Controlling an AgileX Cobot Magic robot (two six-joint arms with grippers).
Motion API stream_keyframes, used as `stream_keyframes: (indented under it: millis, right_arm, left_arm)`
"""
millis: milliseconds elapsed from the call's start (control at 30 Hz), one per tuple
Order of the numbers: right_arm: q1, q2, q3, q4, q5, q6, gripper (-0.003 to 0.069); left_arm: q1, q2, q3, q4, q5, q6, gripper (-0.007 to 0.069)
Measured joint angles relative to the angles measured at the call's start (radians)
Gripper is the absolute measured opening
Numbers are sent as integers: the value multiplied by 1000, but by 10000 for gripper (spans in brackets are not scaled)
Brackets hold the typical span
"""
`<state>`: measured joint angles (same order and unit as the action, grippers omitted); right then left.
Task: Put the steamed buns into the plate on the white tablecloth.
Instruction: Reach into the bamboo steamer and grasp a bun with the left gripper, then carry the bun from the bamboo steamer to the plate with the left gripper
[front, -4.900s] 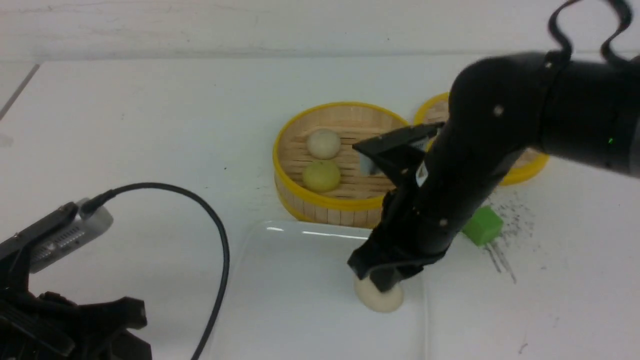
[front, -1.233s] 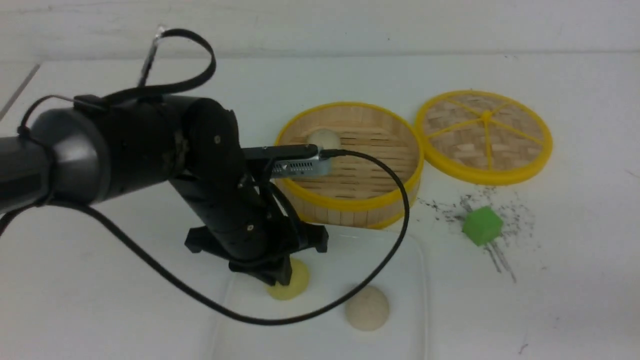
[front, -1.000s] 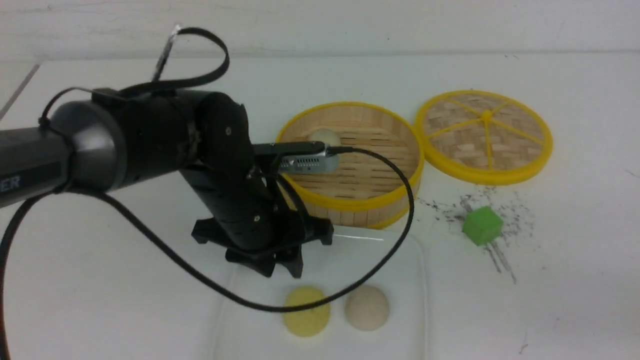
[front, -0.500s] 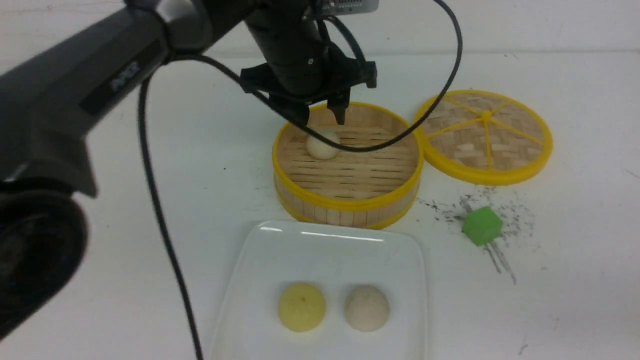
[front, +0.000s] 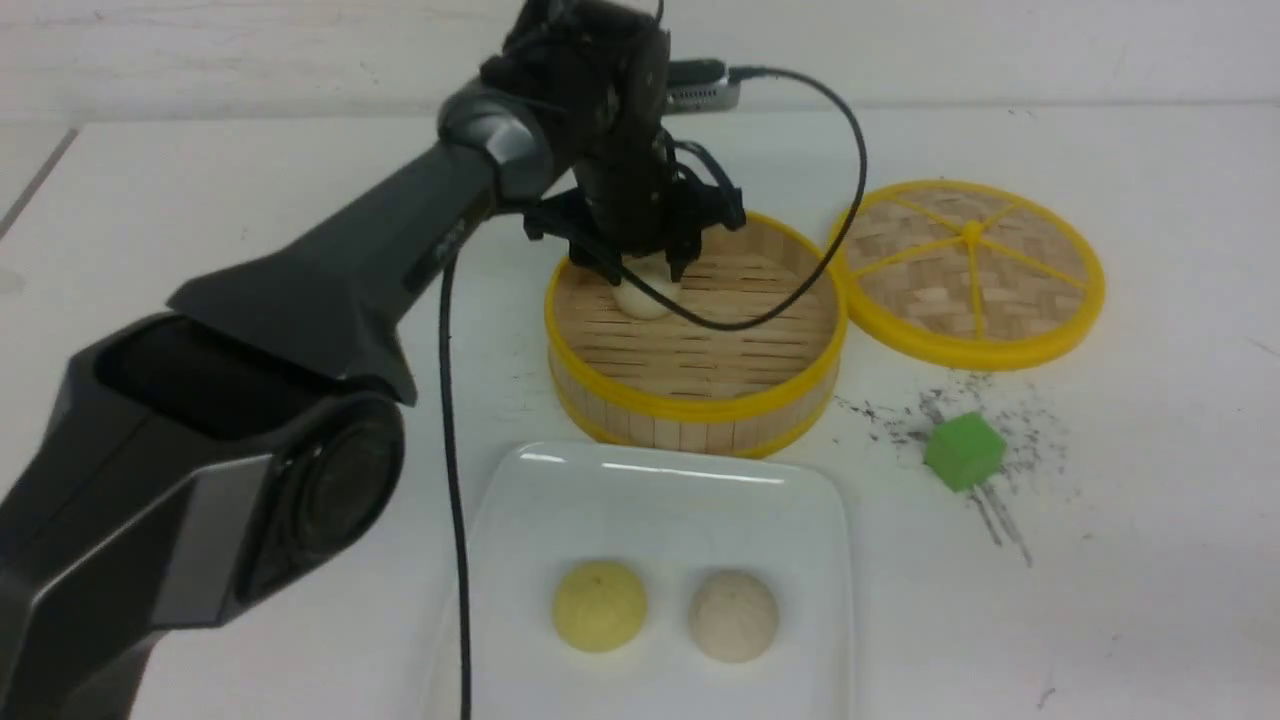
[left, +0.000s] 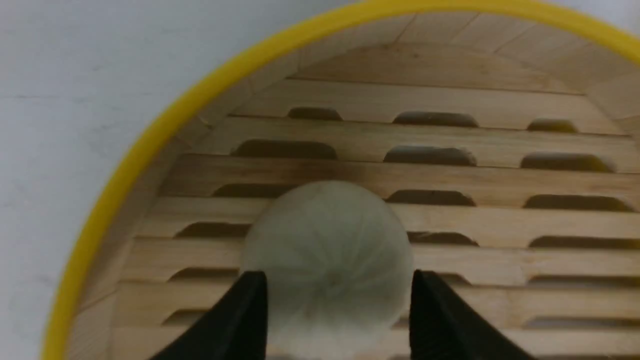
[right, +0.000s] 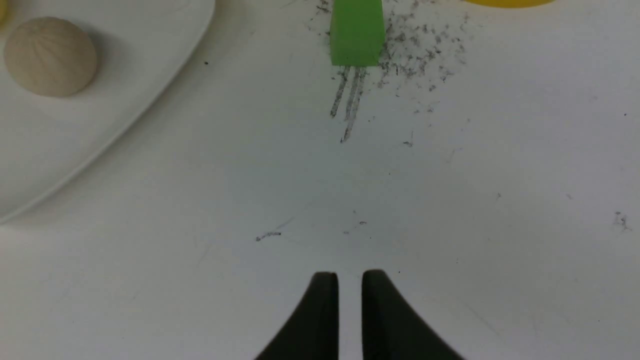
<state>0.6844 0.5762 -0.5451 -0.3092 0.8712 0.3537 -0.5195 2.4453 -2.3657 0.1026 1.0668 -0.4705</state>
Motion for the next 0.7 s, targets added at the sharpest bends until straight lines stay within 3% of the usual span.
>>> stream_keyframes:
  millis: [67,133,233,467,700]
  right_arm:
    - [0,0,0,0,0,0,99]
    - [0,0,0,0,0,0,101]
    - [0,0,0,0,0,0,108]
    - [0,0,0,0,0,0,117]
    - [0,0,0,1,1,0,122]
  left_arm:
    - [0,12,0,0,-2,0,346]
    - [0,19,-1,-1,0,6,204]
    - [0,7,-5,-19,19,40,55]
    - [-8,-193,-4,-74,157,142,24]
    - [-17,-541,51,-90,170,200,24]
